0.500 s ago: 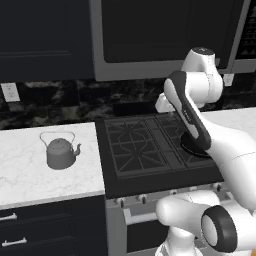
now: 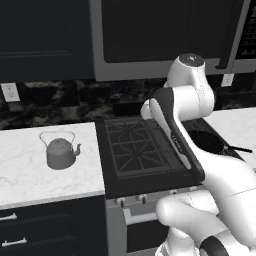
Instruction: Pick the kettle from the counter and place it on a stove burner. Then turn the burner on.
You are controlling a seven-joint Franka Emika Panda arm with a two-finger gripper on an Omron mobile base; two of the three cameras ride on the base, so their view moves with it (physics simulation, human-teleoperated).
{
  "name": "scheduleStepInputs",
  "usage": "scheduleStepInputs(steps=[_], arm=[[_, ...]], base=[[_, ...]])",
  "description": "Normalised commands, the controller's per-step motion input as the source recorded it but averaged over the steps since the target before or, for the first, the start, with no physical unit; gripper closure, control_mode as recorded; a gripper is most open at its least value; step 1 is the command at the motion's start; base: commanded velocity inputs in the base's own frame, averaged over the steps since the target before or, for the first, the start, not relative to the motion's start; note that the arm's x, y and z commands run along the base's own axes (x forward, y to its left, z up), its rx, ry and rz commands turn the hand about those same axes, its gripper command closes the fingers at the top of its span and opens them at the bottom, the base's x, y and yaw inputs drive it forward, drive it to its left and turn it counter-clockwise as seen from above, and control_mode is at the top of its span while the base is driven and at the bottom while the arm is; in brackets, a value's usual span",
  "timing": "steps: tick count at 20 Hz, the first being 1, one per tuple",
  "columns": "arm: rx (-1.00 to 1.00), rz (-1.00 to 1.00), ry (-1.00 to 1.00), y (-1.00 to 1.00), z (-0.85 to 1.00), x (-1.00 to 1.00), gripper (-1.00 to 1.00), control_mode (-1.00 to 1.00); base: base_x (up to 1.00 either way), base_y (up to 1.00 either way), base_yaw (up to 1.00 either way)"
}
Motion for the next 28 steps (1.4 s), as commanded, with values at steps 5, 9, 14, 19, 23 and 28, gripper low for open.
scheduleStepInputs(steps=[5,9,14,19,23,28], arm=[[0.00,0.01,-0.33,1.00,-0.01,-0.73,-1.00,-1.00],[-0.03,0.08,-0.16,1.00,-0.08,-0.44,-1.00,-1.00],[-0.13,0.08,-0.06,1.00,-0.04,-0.04,-1.00,-1.00],[-0.30,0.21,0.02,1.00,-0.01,0.00,-1.00,-1.00],[-0.35,0.30,0.14,0.95,-0.13,0.19,-1.00,-1.00],[-0.20,0.18,0.38,0.26,0.00,0.96,-1.00,-1.00]], base=[[0.00,0.00,0.00],[0.00,0.00,0.00],[0.00,0.00,0.00],[0.00,0.00,0.00],[0.00,0.00,0.00],[0.00,0.00,0.00]])
